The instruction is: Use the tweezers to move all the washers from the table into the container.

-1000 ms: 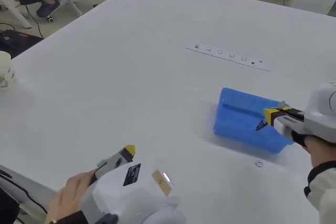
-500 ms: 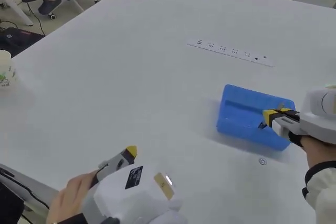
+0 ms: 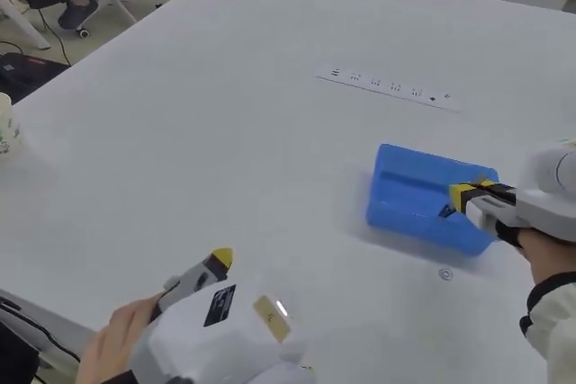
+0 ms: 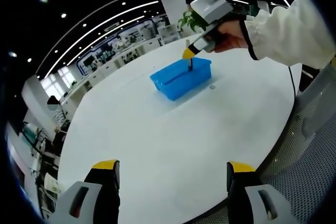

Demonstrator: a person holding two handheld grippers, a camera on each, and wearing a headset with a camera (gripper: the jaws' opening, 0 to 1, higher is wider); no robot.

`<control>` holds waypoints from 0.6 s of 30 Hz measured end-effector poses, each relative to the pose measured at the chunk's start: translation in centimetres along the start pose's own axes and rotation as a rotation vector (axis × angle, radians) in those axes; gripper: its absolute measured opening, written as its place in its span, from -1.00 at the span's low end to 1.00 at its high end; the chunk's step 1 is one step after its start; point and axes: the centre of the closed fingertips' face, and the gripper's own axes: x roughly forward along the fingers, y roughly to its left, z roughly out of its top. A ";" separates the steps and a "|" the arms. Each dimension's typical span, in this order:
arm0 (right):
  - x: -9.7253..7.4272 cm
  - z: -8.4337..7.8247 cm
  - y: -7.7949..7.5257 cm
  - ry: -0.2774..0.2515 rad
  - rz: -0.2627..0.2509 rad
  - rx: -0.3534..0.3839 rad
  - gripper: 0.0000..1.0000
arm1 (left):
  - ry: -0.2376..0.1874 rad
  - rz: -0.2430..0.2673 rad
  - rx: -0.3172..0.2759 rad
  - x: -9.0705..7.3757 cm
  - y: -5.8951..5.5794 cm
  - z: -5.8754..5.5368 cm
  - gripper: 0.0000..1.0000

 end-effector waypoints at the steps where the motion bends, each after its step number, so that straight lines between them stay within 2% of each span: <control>1: -0.3 0.3 0.0 -0.012 0.001 0.009 -0.98 | -0.007 0.000 -0.003 -0.1 0.0 0.1 0.71; 6: -2.3 2.1 0.1 -0.069 -0.001 0.039 -0.98 | -0.031 0.010 -0.011 -0.3 0.2 0.5 0.71; 10: -4.0 2.7 0.7 -0.097 0.010 0.055 -0.98 | -0.047 0.014 -0.017 -0.4 0.3 0.8 0.71; 14: -5.1 2.4 1.3 -0.100 0.014 0.059 -0.98 | -0.054 0.014 -0.017 -0.5 0.3 0.9 0.71; 18: -5.8 1.1 1.7 -0.080 0.006 0.048 -0.98 | -0.061 0.016 -0.020 -0.6 0.3 1.0 0.71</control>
